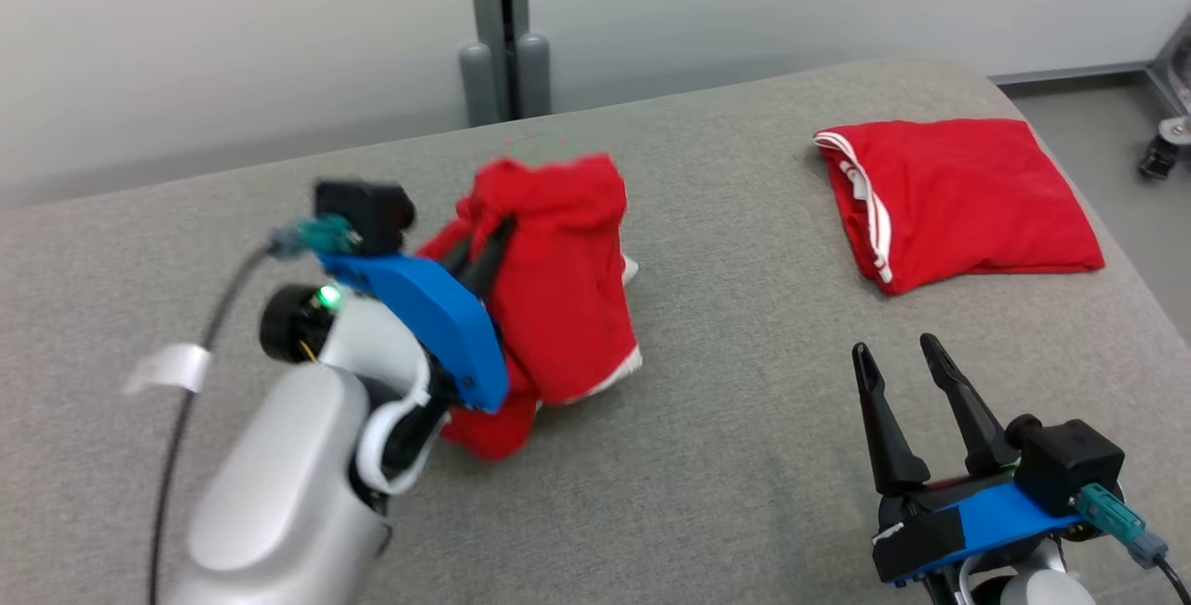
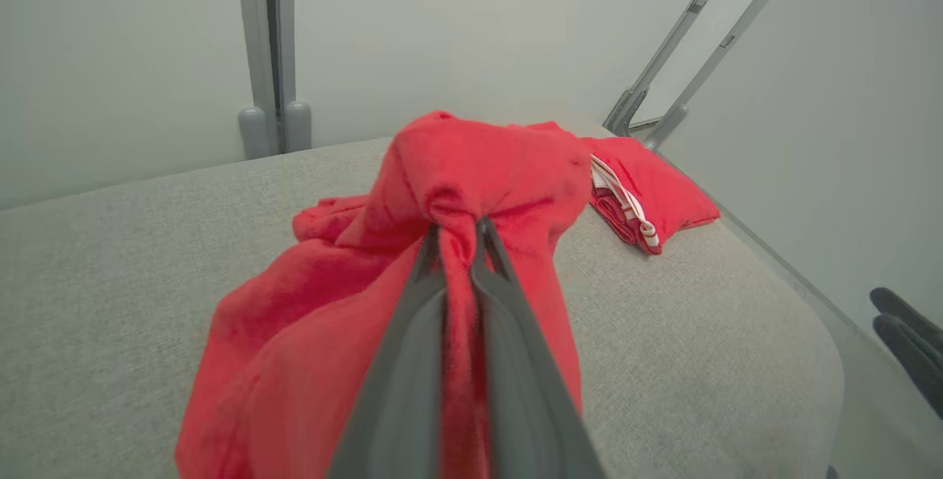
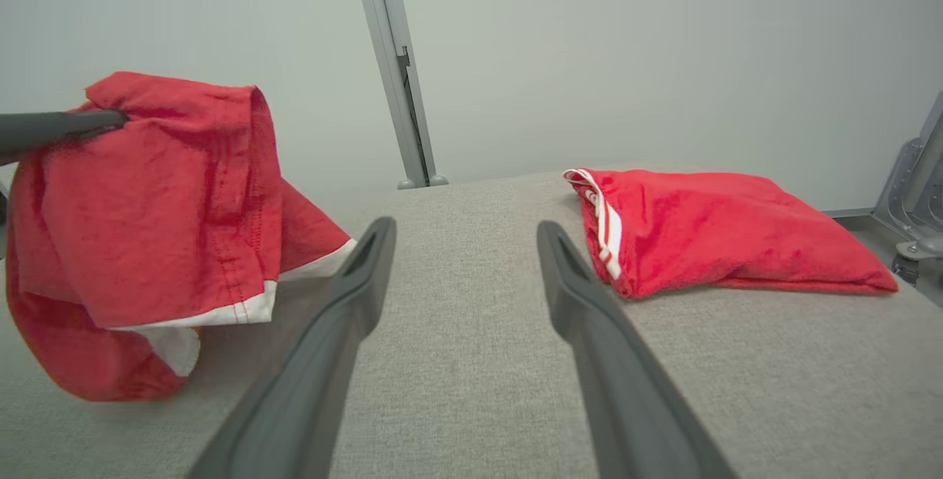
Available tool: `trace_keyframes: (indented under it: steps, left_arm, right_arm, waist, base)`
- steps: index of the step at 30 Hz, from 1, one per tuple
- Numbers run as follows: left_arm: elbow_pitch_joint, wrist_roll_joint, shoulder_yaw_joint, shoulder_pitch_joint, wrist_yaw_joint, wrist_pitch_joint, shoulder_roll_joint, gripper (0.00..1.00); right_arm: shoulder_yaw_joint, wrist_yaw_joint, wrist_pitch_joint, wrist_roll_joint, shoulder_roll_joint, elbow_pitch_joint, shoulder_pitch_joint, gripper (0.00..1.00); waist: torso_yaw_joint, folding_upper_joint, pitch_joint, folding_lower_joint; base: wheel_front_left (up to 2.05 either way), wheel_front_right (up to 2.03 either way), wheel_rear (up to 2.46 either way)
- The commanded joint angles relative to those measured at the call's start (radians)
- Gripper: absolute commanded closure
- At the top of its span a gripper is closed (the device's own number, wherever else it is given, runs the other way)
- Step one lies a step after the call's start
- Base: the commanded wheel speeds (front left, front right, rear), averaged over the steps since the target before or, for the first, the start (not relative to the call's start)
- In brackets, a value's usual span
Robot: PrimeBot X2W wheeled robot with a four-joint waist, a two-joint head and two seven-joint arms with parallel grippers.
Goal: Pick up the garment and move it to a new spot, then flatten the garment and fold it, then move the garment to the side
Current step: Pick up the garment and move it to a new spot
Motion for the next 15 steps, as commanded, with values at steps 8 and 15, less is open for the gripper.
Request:
trace_keyframes:
  steps: [8, 15]
  left_arm:
    - [0.267, 0.079, -0.098, 0.020, -0.014, -0.172, -0.105, 0.00]
    - [0.274, 0.057, -0.075, 0.011, -0.024, -0.342, -0.135, 0.00]
  right_arm:
    - [-0.002, 0.000, -0.008, 0.009, -0.001, -0.003, -0.012, 0.00]
    - [-0.035, 0.000, -0.004, -0.001, -0.001, -0.012, -0.005, 0.00]
  waist:
    - [-0.010, 0.0001, 0.028, -0.0001]
    - [0.047, 0.0001, 0.011, -0.0001]
  base:
    - [0.00, 0.00, 0.00]
    - [0.00, 0.00, 0.00]
